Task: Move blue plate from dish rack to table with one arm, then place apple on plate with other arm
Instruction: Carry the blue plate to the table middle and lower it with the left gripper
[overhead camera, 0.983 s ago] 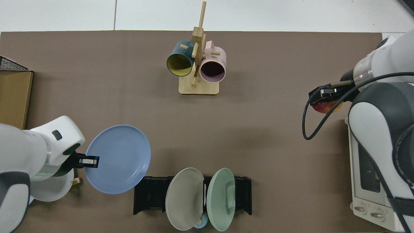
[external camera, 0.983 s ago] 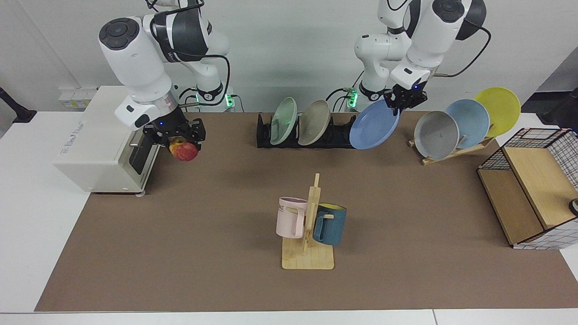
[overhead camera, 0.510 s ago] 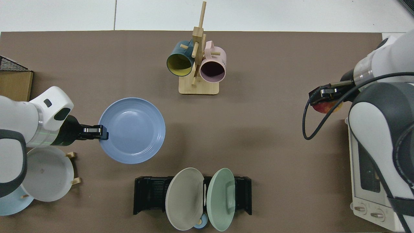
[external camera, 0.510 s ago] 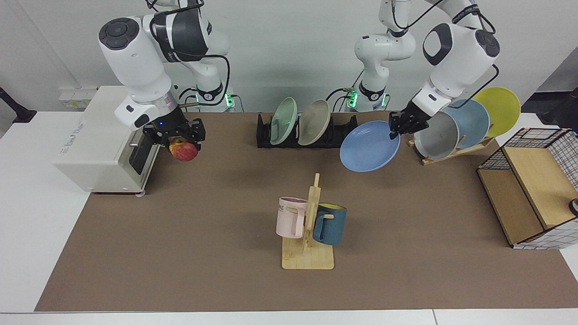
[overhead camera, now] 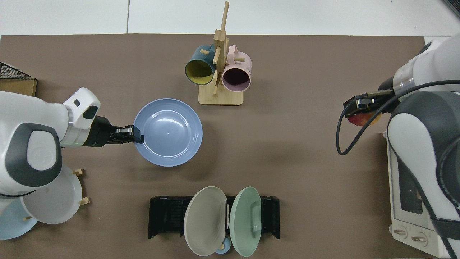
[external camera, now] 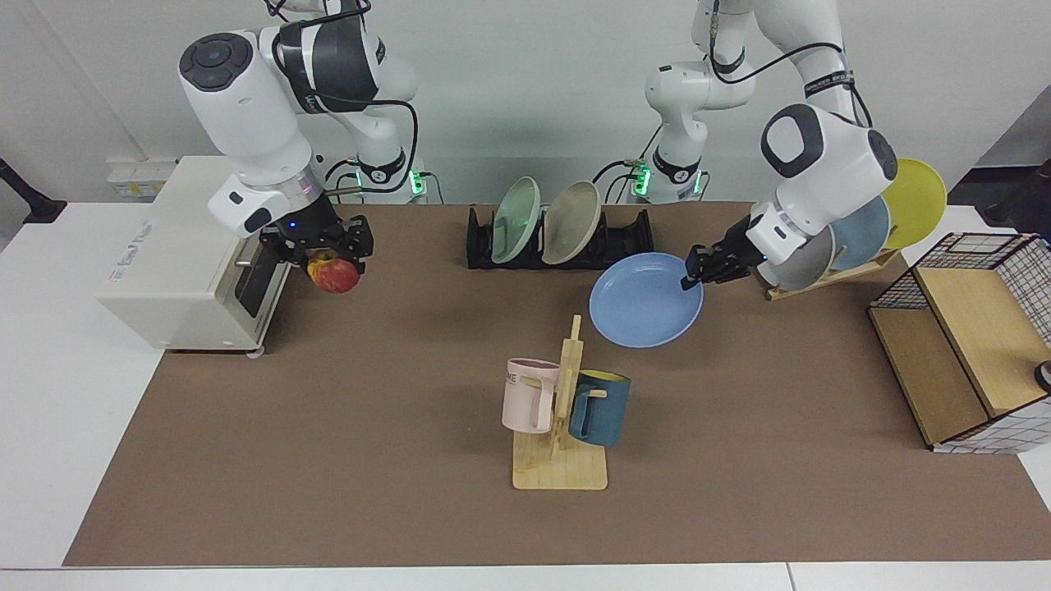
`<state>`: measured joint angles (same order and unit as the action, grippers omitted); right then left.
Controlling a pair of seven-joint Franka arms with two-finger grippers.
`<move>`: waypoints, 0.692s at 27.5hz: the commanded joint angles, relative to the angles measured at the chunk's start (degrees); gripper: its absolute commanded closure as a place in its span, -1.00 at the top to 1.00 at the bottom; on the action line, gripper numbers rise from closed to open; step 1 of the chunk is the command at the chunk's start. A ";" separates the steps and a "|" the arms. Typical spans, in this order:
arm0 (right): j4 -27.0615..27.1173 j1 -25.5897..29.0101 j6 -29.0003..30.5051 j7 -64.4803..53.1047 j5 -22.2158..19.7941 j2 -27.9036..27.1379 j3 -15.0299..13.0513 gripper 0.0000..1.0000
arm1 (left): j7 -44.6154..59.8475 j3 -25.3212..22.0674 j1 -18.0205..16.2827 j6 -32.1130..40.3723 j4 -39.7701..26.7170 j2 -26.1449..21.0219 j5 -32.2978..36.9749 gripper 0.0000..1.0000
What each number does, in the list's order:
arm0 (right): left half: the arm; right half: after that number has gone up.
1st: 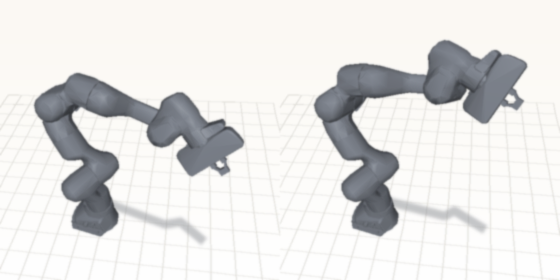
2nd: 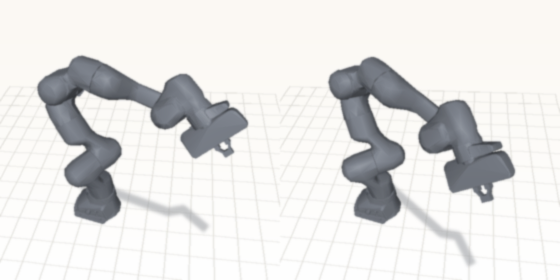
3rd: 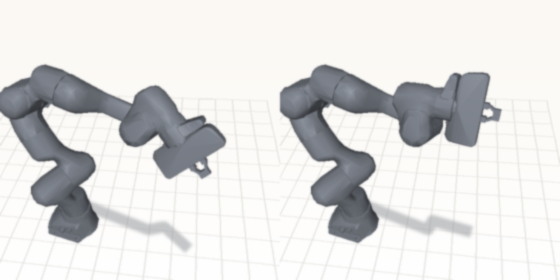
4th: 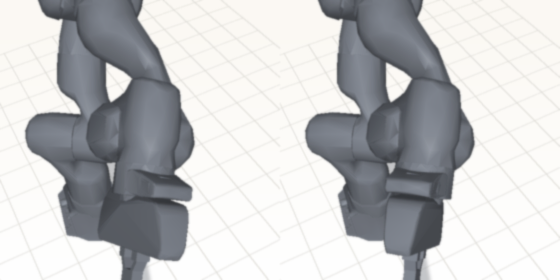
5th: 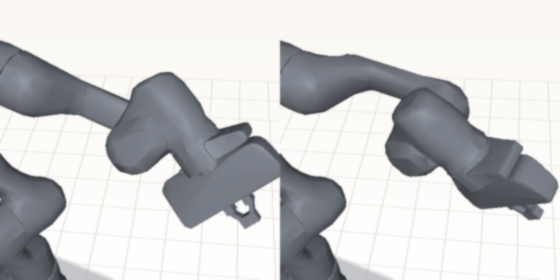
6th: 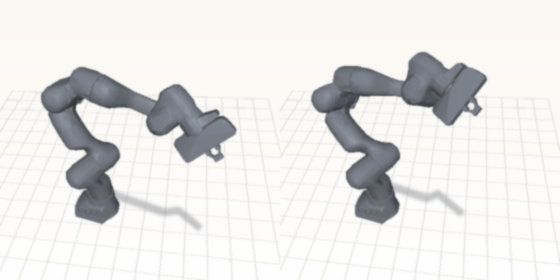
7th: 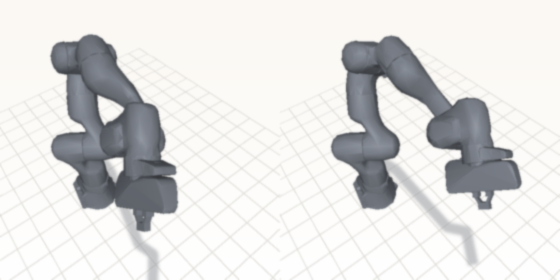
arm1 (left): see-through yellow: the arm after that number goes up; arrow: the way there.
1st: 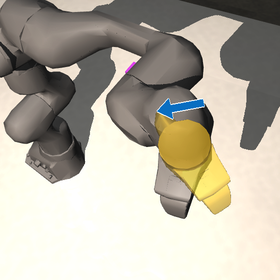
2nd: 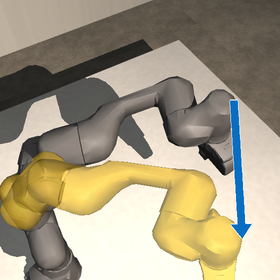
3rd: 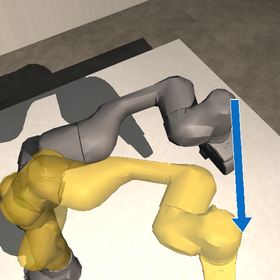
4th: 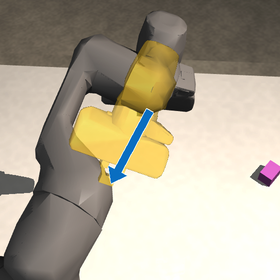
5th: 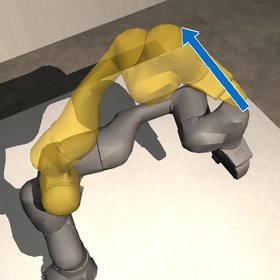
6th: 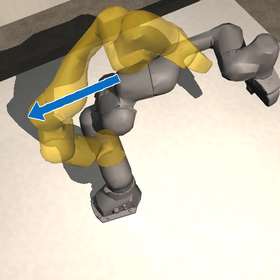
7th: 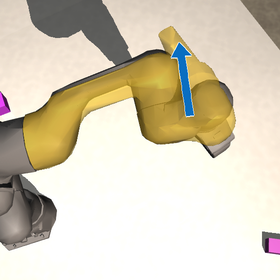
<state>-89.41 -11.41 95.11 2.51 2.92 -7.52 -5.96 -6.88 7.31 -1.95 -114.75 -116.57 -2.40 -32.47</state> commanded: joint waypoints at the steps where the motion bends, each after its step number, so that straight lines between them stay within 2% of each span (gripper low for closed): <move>1: -1.21 0.69 0.16 0.91 -0.11 1.19 0.42 -1.00 | -1.03 2.62 -0.25 -4.60 1.52 -4.62 -1.45 -1.00; 8: -2.08 0.60 0.16 1.00 -0.11 1.63 0.51 -1.00 | -3.57 3.76 2.56 -6.10 0.91 -6.83 -0.05 -1.00; 16: -4.10 -0.10 0.34 1.18 -0.02 2.34 0.51 -1.00 | -2.26 3.68 8.10 -13.29 -2.69 -6.83 3.47 -1.00; 19: -4.37 -0.54 0.34 2.58 -0.02 2.51 0.60 -1.00 | -1.11 3.76 8.28 -14.63 -2.87 -7.00 3.56 -1.00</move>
<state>-91.18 -11.67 95.05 2.71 2.92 -7.24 -5.84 -9.40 11.60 4.84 -125.97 -117.79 -9.74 -30.22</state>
